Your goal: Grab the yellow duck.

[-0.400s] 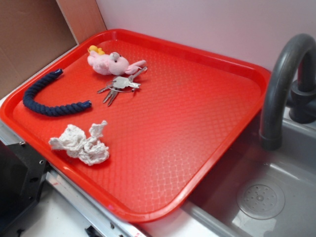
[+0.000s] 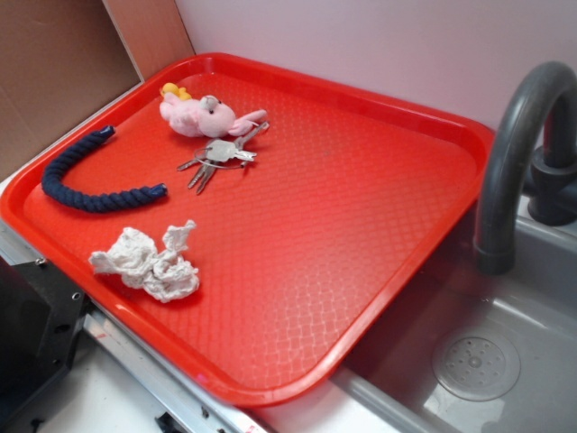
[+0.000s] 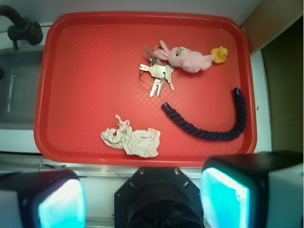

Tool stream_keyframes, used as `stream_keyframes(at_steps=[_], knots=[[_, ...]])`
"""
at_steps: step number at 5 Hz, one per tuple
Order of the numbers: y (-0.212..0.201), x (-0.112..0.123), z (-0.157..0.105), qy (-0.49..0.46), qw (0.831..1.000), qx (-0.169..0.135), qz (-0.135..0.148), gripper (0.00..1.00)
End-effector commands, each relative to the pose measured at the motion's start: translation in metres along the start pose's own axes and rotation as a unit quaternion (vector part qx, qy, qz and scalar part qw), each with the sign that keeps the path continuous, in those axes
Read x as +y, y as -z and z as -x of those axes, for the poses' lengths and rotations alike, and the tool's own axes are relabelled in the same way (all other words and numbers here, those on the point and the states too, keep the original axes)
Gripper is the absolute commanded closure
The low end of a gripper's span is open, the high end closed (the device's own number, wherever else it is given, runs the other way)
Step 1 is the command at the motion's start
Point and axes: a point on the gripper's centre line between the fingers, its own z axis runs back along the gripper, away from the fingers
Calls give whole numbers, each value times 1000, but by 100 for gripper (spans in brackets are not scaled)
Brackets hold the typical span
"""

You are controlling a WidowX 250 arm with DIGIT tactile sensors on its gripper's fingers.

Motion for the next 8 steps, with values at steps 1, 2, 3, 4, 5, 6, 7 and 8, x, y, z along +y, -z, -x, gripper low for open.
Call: stream_keyframes(at_steps=[1, 2, 3, 4, 5, 6, 7, 8], knots=[[18, 25, -22, -225, 972, -69, -8, 0], [48, 49, -51, -325, 940, -96, -31, 0], [71, 71, -72, -362, 924, -114, -40, 0], [97, 105, -104, -397, 906, -136, -59, 0], [118, 130, -129, -415, 895, -150, -64, 0], [142, 154, -147, -431, 888, -142, -75, 0], [165, 171, -159, -440, 884, -136, -82, 0], [182, 182, -165, -442, 885, -120, -86, 0]])
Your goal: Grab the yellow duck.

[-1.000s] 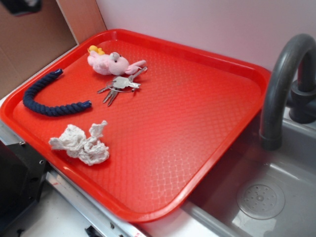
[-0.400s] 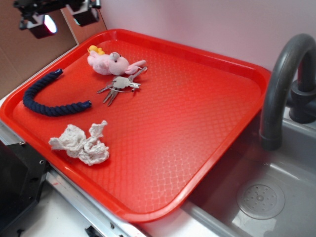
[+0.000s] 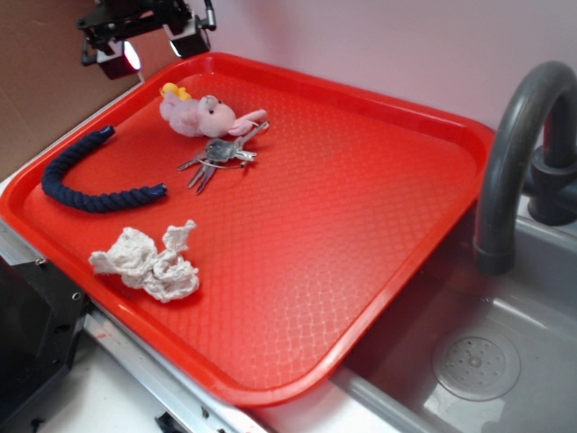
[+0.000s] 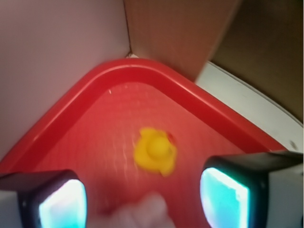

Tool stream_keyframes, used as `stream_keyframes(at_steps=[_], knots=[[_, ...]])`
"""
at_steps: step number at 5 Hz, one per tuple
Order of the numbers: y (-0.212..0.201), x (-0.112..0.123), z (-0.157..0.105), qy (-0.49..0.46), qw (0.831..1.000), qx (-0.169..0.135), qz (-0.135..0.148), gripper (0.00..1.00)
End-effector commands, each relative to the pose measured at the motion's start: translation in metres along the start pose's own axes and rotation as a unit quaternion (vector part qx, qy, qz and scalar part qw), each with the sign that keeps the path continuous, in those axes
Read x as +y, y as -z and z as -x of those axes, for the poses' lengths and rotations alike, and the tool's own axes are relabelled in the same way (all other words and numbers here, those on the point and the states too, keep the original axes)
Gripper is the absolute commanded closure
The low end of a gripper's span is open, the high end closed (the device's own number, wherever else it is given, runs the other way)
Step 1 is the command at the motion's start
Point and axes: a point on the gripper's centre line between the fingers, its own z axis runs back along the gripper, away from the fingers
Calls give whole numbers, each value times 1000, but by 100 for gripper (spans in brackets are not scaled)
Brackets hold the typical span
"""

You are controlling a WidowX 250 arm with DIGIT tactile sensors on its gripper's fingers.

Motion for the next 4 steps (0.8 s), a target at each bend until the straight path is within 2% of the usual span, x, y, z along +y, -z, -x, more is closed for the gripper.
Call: stream_keyframes(at_steps=[1, 4], knots=[[21, 7, -27, -5, 1000, 5, -5, 0], [38, 19, -14, -1, 999, 46, -23, 0]])
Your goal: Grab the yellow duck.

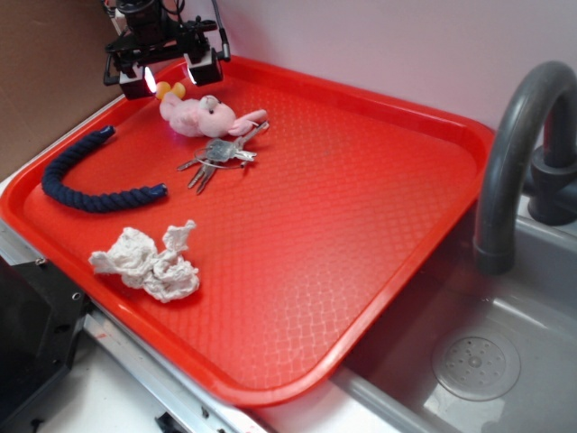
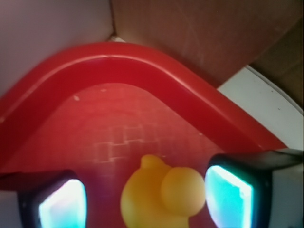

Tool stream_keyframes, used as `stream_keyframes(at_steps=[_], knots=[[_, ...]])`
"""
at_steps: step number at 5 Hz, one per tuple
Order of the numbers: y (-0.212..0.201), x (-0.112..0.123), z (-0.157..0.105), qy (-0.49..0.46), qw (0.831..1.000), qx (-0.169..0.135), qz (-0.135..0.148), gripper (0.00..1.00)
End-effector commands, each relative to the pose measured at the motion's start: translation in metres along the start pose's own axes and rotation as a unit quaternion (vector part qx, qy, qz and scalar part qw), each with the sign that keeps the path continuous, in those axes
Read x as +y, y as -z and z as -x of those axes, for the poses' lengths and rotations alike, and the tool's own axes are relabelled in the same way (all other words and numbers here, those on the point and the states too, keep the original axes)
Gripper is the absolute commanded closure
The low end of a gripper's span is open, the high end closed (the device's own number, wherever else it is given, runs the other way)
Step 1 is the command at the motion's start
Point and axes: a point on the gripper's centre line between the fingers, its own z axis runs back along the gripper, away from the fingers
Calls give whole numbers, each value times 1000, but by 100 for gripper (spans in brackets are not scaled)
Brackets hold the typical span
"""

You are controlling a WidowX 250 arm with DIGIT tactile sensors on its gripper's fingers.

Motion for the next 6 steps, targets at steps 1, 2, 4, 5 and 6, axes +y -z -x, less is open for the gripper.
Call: stream_keyframes(at_steps=[1, 2, 4, 5, 6], knots=[[-3, 10, -7, -5, 1000, -6, 0, 83], [-1, 10, -7, -8, 1000, -7, -2, 100], [-43, -2, -7, 15, 1000, -6, 10, 100], [-81, -9, -3, 50, 999, -5, 23, 100], [-135, -24, 22, 109, 992, -13, 54, 100]])
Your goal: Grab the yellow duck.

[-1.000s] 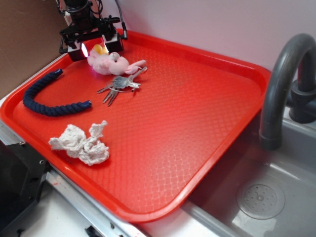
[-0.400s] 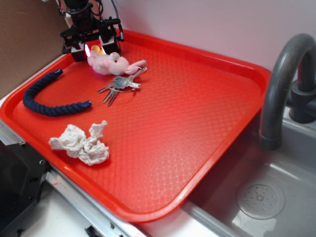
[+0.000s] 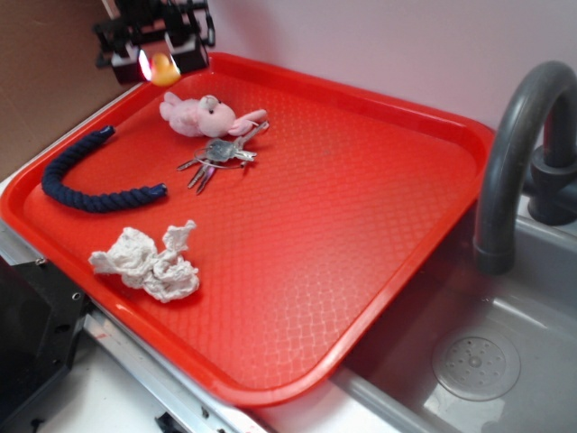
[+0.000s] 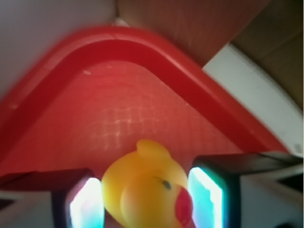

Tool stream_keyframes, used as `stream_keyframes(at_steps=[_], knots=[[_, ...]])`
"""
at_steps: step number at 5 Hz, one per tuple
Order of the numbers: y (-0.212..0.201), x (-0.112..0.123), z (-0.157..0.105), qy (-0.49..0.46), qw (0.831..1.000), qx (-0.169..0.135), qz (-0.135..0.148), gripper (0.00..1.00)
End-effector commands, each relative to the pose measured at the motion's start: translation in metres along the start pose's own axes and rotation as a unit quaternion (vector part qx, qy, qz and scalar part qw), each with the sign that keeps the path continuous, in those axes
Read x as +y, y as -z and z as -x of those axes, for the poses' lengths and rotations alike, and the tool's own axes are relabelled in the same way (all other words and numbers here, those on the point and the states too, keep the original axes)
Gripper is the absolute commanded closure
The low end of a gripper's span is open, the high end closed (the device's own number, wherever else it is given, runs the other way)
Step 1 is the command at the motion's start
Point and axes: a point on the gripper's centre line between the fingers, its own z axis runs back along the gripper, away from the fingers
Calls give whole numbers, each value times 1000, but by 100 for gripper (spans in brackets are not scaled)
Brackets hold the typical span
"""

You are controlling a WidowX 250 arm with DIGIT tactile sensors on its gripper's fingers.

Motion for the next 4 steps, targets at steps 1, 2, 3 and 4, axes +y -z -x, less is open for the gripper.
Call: stream_keyframes(at_steps=[1, 2, 3, 4], knots=[[-111, -38, 50, 128, 988, -56, 68, 100], [-143, -48, 91, 218, 968, -62, 107, 100], [-149, -48, 108, 256, 957, -64, 121, 100], [-130, -45, 85, 230, 965, -57, 113, 100]])
